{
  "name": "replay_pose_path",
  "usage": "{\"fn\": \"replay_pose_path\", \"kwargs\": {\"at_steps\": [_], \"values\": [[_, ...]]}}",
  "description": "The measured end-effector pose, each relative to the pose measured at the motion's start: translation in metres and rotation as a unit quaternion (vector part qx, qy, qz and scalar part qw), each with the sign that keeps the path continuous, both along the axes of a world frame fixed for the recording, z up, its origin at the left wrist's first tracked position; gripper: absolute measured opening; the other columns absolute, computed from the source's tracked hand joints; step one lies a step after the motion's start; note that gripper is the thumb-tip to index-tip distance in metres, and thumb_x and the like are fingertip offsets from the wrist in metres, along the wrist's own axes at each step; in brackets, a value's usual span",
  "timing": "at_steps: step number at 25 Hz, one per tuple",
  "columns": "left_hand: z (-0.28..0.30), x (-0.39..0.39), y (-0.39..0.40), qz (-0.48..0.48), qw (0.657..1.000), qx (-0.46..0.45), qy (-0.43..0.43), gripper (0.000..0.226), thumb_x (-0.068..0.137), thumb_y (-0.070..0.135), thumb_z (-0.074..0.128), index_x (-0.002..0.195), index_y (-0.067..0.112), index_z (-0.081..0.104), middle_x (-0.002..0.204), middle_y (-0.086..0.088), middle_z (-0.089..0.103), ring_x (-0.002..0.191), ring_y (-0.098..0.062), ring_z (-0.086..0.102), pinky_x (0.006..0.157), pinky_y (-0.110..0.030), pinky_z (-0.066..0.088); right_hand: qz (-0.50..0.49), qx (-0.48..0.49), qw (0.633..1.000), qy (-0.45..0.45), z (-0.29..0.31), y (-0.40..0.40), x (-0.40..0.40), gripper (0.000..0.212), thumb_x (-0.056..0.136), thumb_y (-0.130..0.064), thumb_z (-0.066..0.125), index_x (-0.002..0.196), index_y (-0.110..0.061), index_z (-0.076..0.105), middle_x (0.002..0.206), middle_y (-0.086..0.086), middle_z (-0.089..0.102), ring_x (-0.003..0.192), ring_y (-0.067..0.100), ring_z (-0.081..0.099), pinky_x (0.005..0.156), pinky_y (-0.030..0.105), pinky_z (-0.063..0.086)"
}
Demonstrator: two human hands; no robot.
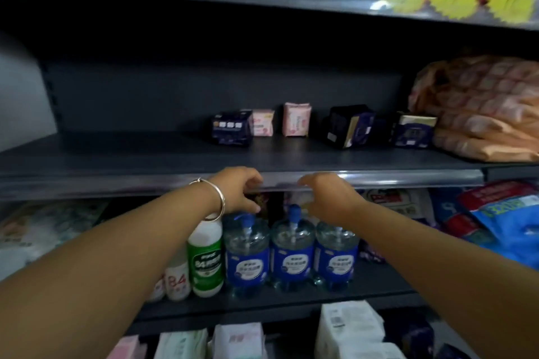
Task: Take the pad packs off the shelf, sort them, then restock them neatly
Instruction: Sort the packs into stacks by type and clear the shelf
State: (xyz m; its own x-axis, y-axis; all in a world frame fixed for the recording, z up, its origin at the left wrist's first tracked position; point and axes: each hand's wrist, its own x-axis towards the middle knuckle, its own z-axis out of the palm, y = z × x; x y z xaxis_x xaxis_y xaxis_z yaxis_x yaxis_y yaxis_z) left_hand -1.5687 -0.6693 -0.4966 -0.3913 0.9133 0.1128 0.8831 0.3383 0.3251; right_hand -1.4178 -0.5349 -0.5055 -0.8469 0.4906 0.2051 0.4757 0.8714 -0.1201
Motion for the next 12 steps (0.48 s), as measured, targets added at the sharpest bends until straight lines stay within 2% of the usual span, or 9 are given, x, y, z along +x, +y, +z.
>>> {"fn": "replay_pose_path", "kwargs": {"at_steps": [2, 5, 12], "values": [[0.017, 0.009, 0.025, 0.000, 1.000, 0.008, 0.018, 0.062, 0.077, 0.023, 0.075, 0.132, 0.013, 0.048, 0.130, -0.003, 0.054, 0.116, -0.015, 0.053, 0.093, -0.017, 0.037, -0.012, 0.008, 1.000, 0.016, 0.017, 0.024, 0.012, 0.052, 0.087, -0.009, 0.057, 0.137, -0.013, 0.047, 0.137, 0.012, 0.051, 0.124, 0.030, 0.049, 0.100, 0.038, 0.044], [0.030, 0.005, 0.056, 0.006, 0.999, 0.024, 0.035, 0.061, 0.080, 0.026, 0.073, 0.133, 0.013, 0.046, 0.131, -0.005, 0.052, 0.117, -0.017, 0.052, 0.096, -0.021, 0.038, -0.018, 0.006, 0.999, 0.036, 0.028, 0.057, 0.008, 0.050, 0.085, -0.008, 0.058, 0.134, -0.010, 0.049, 0.132, 0.014, 0.055, 0.120, 0.032, 0.052, 0.096, 0.039, 0.046], [0.039, -0.065, 0.138, 0.030, 0.995, 0.026, 0.087, 0.062, 0.083, 0.029, 0.068, 0.137, 0.014, 0.042, 0.139, -0.005, 0.043, 0.127, -0.020, 0.043, 0.104, -0.024, 0.032, 0.001, -0.003, 0.999, 0.055, 0.032, 0.129, -0.074, 0.046, 0.086, -0.010, 0.061, 0.131, -0.009, 0.053, 0.125, 0.014, 0.058, 0.111, 0.032, 0.056, 0.090, 0.038, 0.050]]}}
